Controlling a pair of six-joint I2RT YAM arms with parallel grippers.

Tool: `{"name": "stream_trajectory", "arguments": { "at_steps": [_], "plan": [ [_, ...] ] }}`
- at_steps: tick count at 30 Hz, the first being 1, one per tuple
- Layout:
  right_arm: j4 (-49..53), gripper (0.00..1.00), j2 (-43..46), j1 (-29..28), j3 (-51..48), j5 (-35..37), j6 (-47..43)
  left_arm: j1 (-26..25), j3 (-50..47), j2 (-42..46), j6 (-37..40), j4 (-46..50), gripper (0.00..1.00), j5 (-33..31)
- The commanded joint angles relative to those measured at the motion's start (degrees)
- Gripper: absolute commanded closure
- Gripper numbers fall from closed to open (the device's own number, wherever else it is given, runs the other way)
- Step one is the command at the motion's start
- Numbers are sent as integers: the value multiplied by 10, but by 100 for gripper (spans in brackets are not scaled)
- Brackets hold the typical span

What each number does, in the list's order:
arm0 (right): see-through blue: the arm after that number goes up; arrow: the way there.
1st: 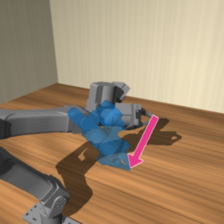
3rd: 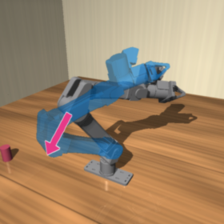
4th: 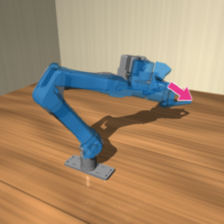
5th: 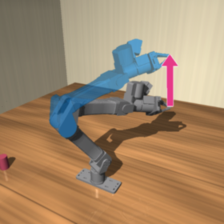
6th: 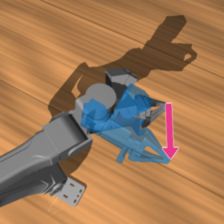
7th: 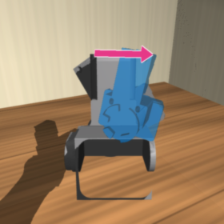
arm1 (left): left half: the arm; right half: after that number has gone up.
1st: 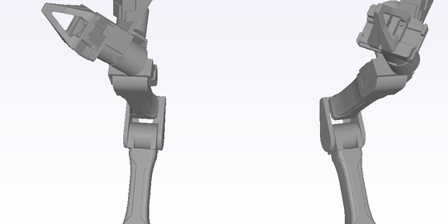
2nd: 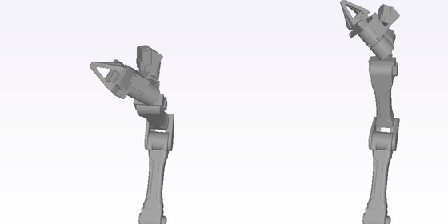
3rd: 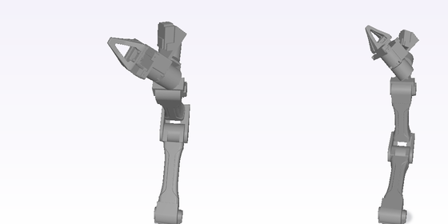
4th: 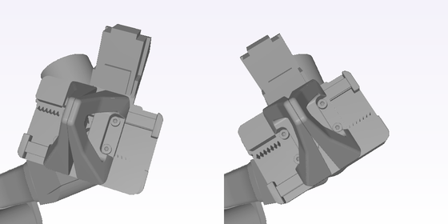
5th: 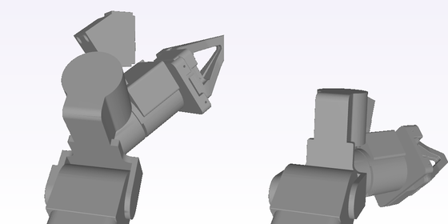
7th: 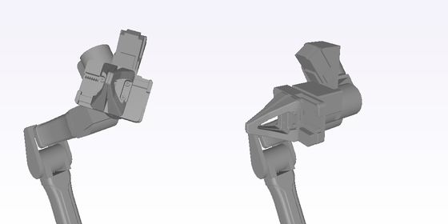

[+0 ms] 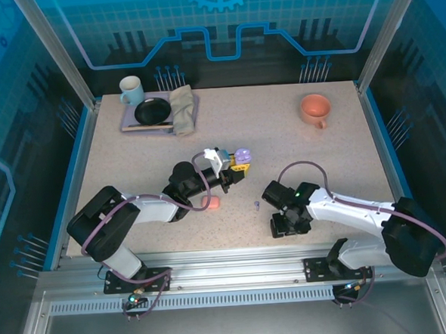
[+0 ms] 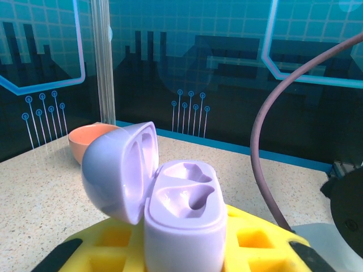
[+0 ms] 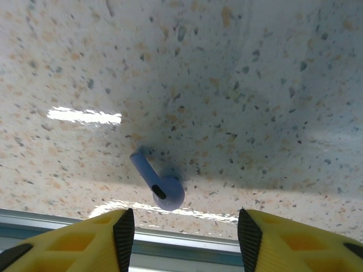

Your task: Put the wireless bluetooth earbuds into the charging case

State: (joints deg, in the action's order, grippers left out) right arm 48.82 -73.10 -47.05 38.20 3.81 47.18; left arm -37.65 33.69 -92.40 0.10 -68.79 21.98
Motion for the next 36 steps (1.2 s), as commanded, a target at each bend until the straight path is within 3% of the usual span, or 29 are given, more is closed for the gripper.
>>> {"name": "stream_trajectory", "arguments": {
  "at_steps": [1,14,29,36],
  "plan": [
    [31,47,-18,-14,3,17,17,5,14,15,6,-4,100,9],
    [17,53,-92,-7,24,42,-8,8,12,13,7,-6,100,8],
    [-22,58,-180,144,156,75,-111,10,8,17,3,-6,100,7],
    [-7,57,-128,160,177,51,-87,11,6,20,1,-9,100,3]
  ]
}}
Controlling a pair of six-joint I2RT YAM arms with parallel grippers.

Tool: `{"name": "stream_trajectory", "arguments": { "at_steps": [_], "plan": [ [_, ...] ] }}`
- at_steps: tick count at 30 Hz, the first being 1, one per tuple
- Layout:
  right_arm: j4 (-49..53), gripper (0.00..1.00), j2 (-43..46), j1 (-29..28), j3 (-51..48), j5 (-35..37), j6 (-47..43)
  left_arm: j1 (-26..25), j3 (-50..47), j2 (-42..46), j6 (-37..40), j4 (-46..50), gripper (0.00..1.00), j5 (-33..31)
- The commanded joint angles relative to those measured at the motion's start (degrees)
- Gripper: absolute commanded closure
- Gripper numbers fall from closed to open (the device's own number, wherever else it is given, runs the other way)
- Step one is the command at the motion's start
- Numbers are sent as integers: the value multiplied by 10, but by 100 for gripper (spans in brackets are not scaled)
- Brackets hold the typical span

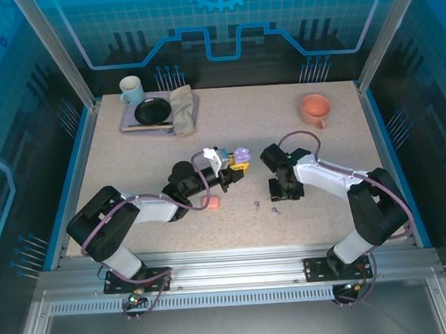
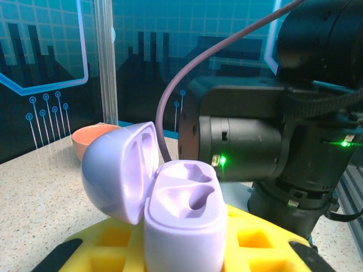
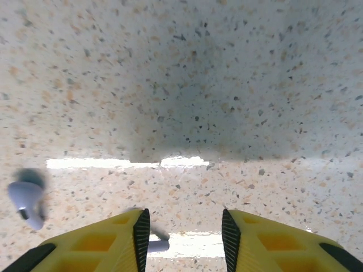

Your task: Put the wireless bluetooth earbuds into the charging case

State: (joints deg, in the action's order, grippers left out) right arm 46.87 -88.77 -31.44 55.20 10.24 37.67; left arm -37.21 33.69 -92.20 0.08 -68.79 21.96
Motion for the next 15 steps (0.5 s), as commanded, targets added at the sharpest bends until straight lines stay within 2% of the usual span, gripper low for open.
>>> {"name": "stream_trajectory", "arguments": {
  "at_steps": [1,6,15],
  "plan": [
    [5,57,34,5,3,-23,10,7,5,19,0,-10,100,3],
    [-53,57,51,2,-38,-78,-34,7,2,28,2,-2,100,1],
    [-62,57,25,-10,-66,-106,-77,11,1,36,2,3,100,-1]
  ]
}}
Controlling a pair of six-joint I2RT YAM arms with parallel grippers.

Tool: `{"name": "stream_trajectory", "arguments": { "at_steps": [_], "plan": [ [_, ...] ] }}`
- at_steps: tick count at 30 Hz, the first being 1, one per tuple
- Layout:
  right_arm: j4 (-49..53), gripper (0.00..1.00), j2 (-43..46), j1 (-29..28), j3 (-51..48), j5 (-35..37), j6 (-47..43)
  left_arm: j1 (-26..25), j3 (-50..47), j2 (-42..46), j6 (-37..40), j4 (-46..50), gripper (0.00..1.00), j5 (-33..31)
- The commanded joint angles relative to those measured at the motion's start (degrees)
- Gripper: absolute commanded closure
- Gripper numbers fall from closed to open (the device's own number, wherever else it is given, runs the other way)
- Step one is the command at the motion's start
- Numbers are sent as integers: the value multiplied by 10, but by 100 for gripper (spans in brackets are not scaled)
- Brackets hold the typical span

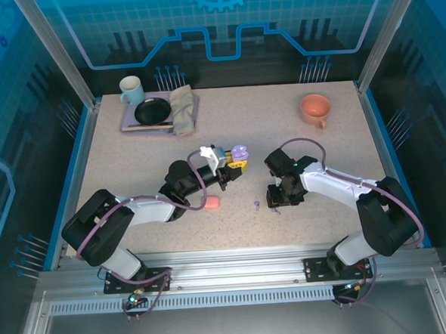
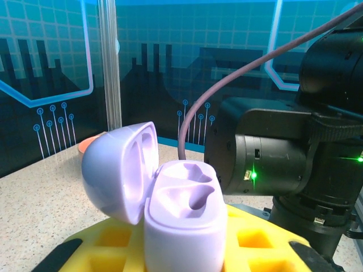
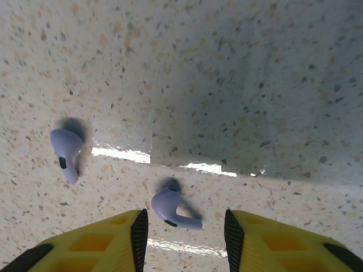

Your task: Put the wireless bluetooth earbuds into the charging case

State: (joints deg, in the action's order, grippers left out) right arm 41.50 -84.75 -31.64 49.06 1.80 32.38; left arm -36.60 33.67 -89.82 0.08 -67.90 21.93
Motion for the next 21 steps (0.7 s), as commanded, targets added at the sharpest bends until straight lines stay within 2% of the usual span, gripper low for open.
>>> {"name": "stream_trajectory", "arguments": {
  "at_steps": [1,10,21],
  "plan": [
    [-6,58,-21,-11,-4,-20,-25,5,2,13,2,-6,100,0],
    [1,59,-63,-43,6,-2,-33,5,4,12,1,-3,100,1],
    [-2,65,-100,-44,23,30,-38,6,7,8,-1,-3,100,1]
  ]
}}
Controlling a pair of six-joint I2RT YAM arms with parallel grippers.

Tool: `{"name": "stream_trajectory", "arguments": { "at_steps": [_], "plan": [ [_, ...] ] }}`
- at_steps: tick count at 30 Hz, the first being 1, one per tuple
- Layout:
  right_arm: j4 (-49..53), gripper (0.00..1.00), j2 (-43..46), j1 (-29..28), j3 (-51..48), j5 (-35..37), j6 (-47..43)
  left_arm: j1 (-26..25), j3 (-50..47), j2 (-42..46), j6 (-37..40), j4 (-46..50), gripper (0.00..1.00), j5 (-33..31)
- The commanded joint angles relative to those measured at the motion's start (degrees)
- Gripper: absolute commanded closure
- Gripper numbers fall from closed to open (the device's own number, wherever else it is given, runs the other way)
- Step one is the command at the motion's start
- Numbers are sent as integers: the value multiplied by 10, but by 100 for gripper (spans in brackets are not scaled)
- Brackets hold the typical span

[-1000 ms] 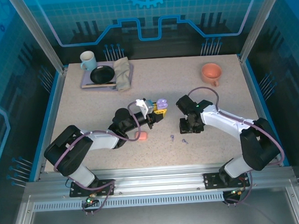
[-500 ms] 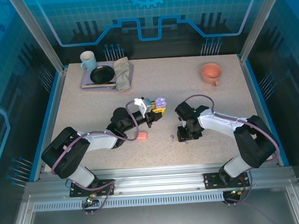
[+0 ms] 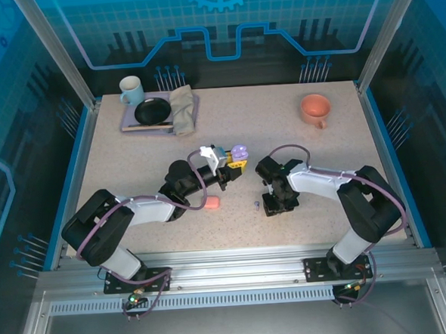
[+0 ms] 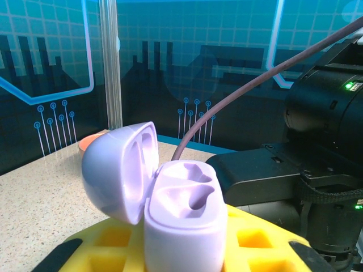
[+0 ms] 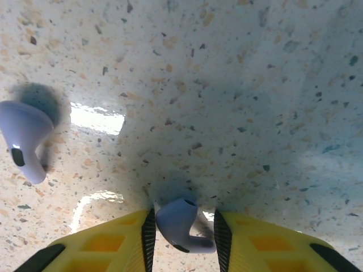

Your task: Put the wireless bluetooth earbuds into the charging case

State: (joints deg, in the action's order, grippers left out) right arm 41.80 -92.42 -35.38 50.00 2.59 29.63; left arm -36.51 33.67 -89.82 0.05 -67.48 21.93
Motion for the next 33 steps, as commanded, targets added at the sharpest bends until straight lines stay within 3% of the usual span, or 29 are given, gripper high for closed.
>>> {"name": "stream_trajectory", "arguments": {
  "at_steps": [1,23,33],
  "plan": [
    [-3,65,-28,-7,21,25,-12,5,8,7,-1,-7,100,2],
    [-4,69,-45,-9,47,32,-29,6,10,0,-7,-9,100,5],
    [-4,79,-45,-9,43,31,-31,7,14,-1,-11,-7,100,7]
  ]
}}
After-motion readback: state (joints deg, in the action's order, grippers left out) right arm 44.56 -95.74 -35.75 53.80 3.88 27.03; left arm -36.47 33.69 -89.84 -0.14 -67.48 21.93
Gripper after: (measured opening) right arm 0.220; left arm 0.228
